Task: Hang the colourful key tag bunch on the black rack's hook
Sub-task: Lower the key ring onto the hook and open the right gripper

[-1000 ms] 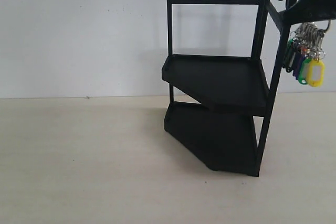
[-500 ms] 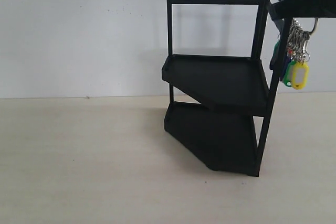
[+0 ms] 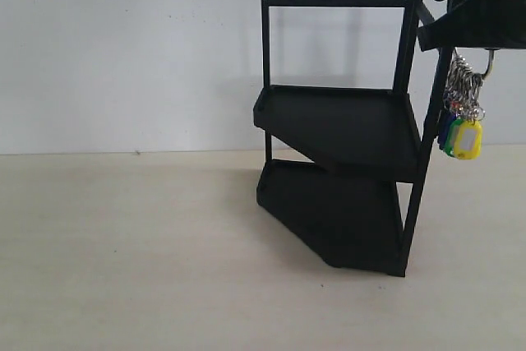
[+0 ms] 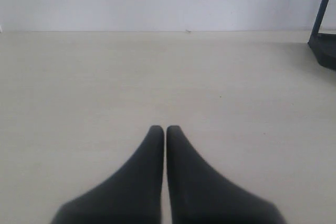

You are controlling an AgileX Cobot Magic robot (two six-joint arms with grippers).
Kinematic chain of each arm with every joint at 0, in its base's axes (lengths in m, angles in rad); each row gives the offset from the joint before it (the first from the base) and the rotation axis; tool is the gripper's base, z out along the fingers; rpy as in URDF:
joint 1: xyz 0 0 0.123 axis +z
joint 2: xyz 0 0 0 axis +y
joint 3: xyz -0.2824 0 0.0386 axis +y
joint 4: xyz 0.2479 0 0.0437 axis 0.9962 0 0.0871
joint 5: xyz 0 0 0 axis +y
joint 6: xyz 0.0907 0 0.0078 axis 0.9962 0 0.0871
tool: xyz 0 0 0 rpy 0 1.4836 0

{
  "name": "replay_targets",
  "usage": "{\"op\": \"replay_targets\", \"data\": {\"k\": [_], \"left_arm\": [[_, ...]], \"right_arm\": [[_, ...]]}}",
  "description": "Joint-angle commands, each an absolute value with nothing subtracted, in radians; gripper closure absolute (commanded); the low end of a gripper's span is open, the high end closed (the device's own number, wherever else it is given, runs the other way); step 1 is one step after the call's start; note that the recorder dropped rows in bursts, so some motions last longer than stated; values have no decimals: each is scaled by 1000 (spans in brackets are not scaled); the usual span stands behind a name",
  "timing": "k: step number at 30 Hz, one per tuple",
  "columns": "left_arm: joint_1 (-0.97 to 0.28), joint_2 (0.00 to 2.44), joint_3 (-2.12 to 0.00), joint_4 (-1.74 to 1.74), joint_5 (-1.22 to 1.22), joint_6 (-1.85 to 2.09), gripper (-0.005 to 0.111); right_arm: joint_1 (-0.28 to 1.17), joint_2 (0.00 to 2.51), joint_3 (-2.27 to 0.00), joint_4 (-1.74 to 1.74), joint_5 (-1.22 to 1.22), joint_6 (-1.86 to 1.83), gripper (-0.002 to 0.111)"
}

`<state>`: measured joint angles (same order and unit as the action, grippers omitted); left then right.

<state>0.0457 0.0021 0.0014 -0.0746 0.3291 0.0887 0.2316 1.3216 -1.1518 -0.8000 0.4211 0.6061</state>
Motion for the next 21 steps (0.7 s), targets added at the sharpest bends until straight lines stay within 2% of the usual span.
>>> {"op": "replay_targets", "data": {"k": [1, 4, 7, 9, 21], "left_arm": [[48, 0, 0, -82, 314, 78, 102], [48, 0, 0, -82, 314, 78, 102], [48, 0, 0, -82, 314, 78, 102], [48, 0, 0, -82, 314, 78, 102], [48, 0, 0, -82, 314, 78, 102]], "right_arm": [[229, 1327, -1159, -777, 432, 596, 106], [229, 1327, -1159, -740, 434, 600, 89], [229, 1327, -1159, -735, 436, 618, 63], [229, 1327, -1159, -735, 438, 618, 53], [229, 1215, -1159, -735, 513, 626, 53]]}}
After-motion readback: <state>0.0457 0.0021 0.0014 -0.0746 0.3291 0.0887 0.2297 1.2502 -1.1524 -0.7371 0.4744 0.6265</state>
